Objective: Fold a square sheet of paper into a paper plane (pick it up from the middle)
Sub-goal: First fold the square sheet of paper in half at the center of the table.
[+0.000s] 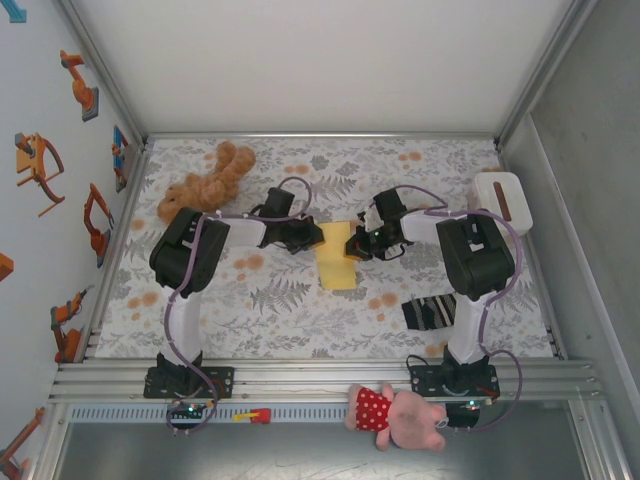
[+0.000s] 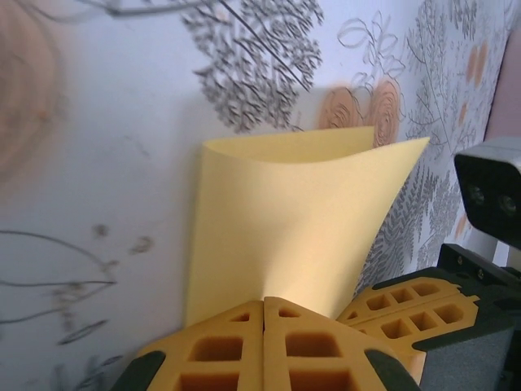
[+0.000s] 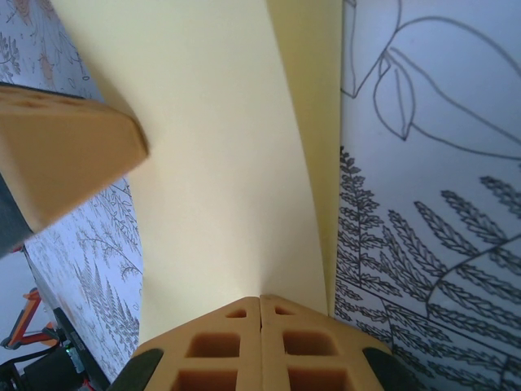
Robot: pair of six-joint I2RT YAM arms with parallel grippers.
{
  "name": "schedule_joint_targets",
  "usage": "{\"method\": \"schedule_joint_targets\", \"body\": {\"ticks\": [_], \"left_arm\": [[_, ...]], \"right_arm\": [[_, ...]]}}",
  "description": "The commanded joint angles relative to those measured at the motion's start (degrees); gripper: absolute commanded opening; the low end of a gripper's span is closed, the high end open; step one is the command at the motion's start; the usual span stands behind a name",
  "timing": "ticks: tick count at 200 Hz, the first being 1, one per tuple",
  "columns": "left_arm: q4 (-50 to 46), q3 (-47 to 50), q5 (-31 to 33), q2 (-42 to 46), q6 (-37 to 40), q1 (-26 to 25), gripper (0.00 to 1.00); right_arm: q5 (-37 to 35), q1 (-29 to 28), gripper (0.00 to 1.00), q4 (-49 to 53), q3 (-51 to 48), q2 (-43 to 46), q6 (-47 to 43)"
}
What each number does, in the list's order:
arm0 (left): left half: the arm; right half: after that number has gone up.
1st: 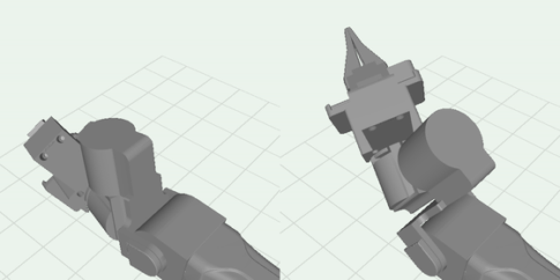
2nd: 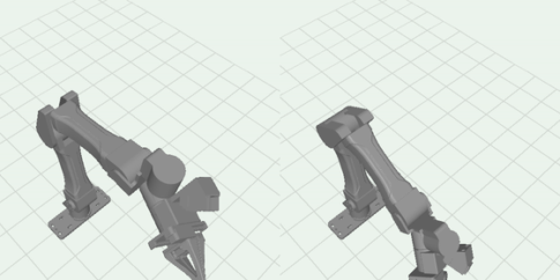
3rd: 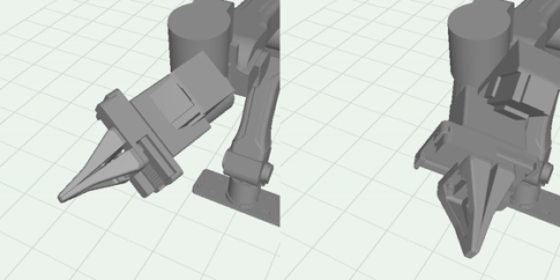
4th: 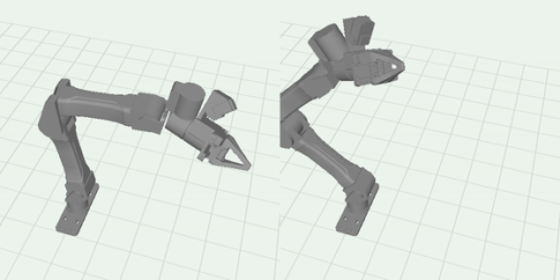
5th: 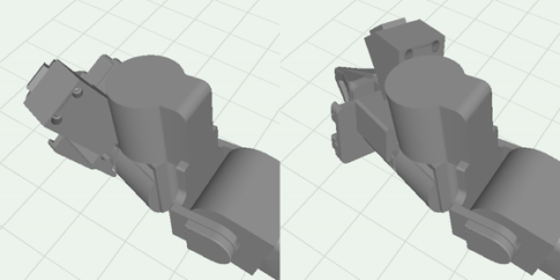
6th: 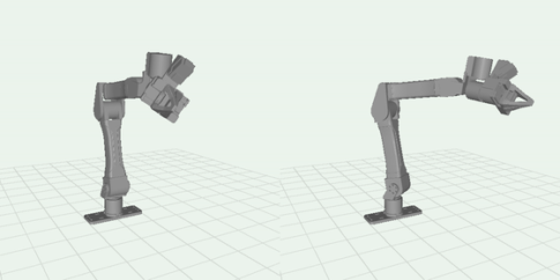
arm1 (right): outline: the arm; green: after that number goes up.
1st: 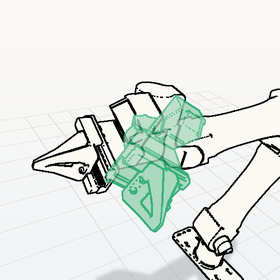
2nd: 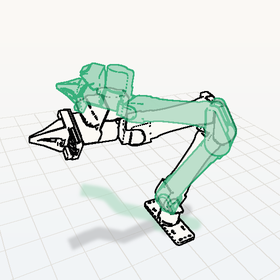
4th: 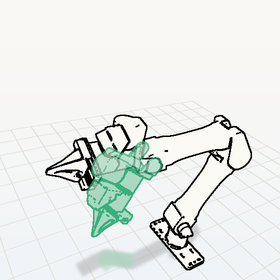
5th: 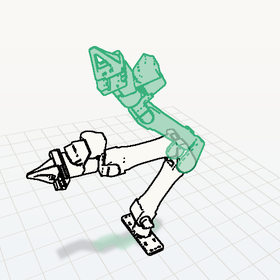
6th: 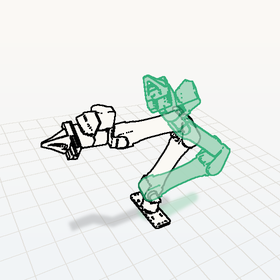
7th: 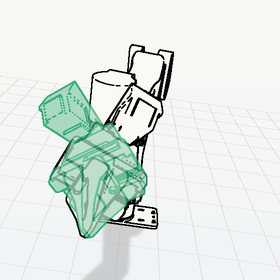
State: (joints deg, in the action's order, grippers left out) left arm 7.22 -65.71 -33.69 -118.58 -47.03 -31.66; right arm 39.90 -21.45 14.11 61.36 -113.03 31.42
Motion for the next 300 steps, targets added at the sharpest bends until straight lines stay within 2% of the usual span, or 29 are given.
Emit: {"method": "schedule_joint_targets", "body": {"ticks": [1, 44, 76, 100, 125, 162, 247, 275, 300], "left_arm": [[-5.7, 1.5, 3.3, 1.0, 2.6, 3.1, 0.06], [-5.3, 1.2, 2.3, 4.9, 2.7, 2.9, 0.06], [-0.5, 1.0, 0.1, 6.9, -0.7, -0.9, 0.07], [0.5, -0.5, 0.4, 4.7, -2.1, -3.3, 0.07], [0.9, -2.7, 0.0, 0.5, -3.4, -3.7, 0.07], [-1.6, -5.3, 0.0, -3.1, -2.7, -2.1, 0.07], [-9.3, -8.9, 2.7, -6.4, 3.6, 5.7, 0.07], [-11.4, -13.2, 0.4, -7.2, 4.7, 6.5, 0.07], [-12.4, -14.2, -0.5, -3.6, 5.2, 5.5, 0.07]], "right_arm": [[-18.1, 1.0, 0.00, 10.3, -4.3, -7.3, -0.4], [-17.9, 1.0, 0.00, 10.3, -4.4, -7.2, -0.5], [-17.8, 1.1, 0.00, 10.1, -4.7, -7.0, -0.5], [-17.8, 1.0, 0.00, 9.8, -4.8, -7.3, -0.4], [-17.7, 1.1, 0.00, 9.8, -4.8, -7.4, -0.3], [-18.0, 1.0, 0.00, 9.4, -5.8, -7.5, -0.4], [-19.1, 1.1, 0.00, 9.4, -6.1, -7.7, -0.6], [-18.7, 1.1, 0.00, 9.4, -6.0, -7.5, -0.4], [-18.8, 1.0, 0.00, 9.6, -5.9, -7.4, -0.4]]}}
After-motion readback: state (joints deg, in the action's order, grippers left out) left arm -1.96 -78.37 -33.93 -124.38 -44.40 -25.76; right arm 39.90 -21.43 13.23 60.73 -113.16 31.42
